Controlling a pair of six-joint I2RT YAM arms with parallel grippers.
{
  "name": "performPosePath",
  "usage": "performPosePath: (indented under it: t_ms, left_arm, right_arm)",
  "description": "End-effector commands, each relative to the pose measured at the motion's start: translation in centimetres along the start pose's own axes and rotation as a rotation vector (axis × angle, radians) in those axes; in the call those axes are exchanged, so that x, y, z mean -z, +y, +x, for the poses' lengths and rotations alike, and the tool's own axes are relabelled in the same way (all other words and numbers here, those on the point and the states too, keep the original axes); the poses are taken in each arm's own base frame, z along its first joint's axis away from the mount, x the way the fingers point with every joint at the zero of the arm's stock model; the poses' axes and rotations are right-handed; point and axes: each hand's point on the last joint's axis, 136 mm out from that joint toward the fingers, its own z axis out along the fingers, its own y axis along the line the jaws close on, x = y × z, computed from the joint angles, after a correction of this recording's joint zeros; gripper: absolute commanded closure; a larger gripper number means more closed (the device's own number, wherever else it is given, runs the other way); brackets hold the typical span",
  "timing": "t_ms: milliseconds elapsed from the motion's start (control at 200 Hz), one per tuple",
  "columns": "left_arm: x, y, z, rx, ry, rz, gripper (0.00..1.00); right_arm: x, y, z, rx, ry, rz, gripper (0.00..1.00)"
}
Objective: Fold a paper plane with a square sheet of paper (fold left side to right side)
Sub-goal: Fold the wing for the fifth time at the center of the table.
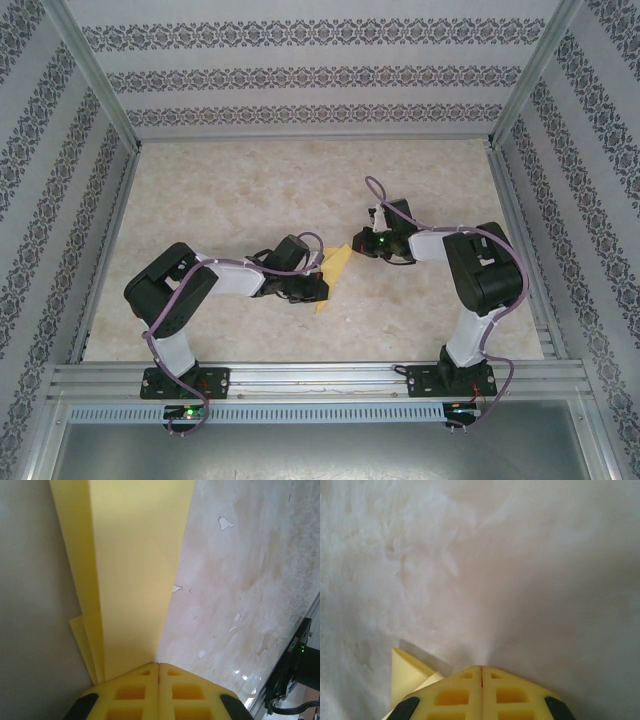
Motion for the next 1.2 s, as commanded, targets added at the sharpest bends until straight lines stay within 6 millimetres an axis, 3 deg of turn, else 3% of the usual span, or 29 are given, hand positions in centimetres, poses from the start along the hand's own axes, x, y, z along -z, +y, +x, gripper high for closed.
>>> performPosePath:
  t_ms: [0, 185, 420, 655, 894, 1194]
  left_arm:
    - [0.1, 5.4, 2.8, 0.090, 0.066, -0.171, 0.97]
    - [0.2, 5.2, 2.6, 0.086, 0.053, -0.166, 0.97]
    - [0.4, 4.6, 2.1, 0.080, 0.038, -0.155, 0.97]
    - [0.4, 4.4, 1.9, 0.077, 0.033, -0.154, 0.97]
    - [0.4, 4.4, 1.8, 0.073, 0.034, -0.154, 0.97]
    - [0.4, 4.2, 1.6, 0.069, 0.032, -0.147, 0.97]
  right_arm:
    - [-0.1, -1.9, -1.0, 0.005, -0.030, 0.074, 1.00]
    - [1.5, -0.7, -1.9, 0.022, -0.062, 0.062, 1.00]
    - [5.6, 1.4, -2.4, 0.057, -0.134, 0.045, 1.00]
    - [8.5, 3.2, 0.3, 0.014, -0.141, -0.026, 1.00]
    - [8.4, 5.1, 4.0, -0.026, -0.100, -0.105, 1.00]
    - [5.8, 6.2, 7.0, -0.037, -0.046, -0.115, 1.00]
